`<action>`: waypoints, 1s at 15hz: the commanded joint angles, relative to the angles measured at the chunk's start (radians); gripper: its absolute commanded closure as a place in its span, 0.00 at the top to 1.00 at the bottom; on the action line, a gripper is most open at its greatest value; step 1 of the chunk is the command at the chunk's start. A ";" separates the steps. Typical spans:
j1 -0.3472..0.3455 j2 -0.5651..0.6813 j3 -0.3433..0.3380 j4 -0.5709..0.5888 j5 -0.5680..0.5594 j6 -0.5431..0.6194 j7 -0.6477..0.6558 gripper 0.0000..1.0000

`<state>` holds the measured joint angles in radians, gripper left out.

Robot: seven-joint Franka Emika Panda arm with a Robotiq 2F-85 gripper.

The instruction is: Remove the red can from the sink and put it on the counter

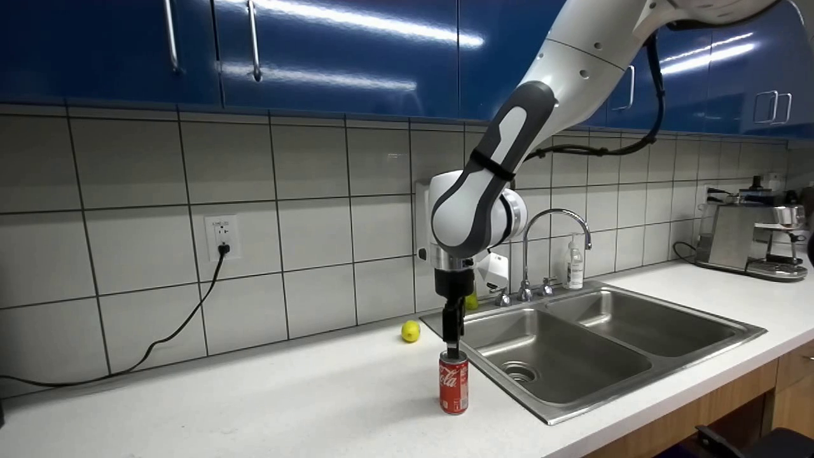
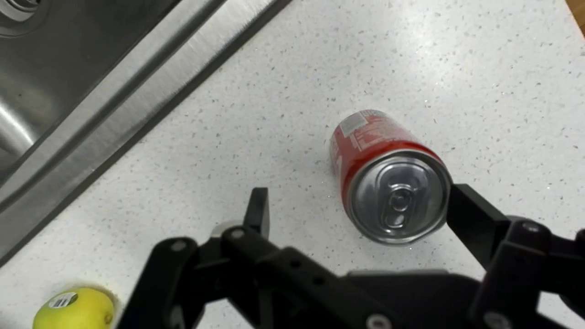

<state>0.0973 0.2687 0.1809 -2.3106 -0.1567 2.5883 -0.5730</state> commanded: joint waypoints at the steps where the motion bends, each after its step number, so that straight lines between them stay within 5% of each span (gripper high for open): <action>1: -0.026 -0.063 0.006 -0.032 0.017 -0.022 -0.011 1.00; 15: -0.082 -0.167 -0.140 -0.074 -0.019 -0.101 0.131 1.00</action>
<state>0.0357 0.1586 0.0623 -2.3592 -0.1555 2.5358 -0.5073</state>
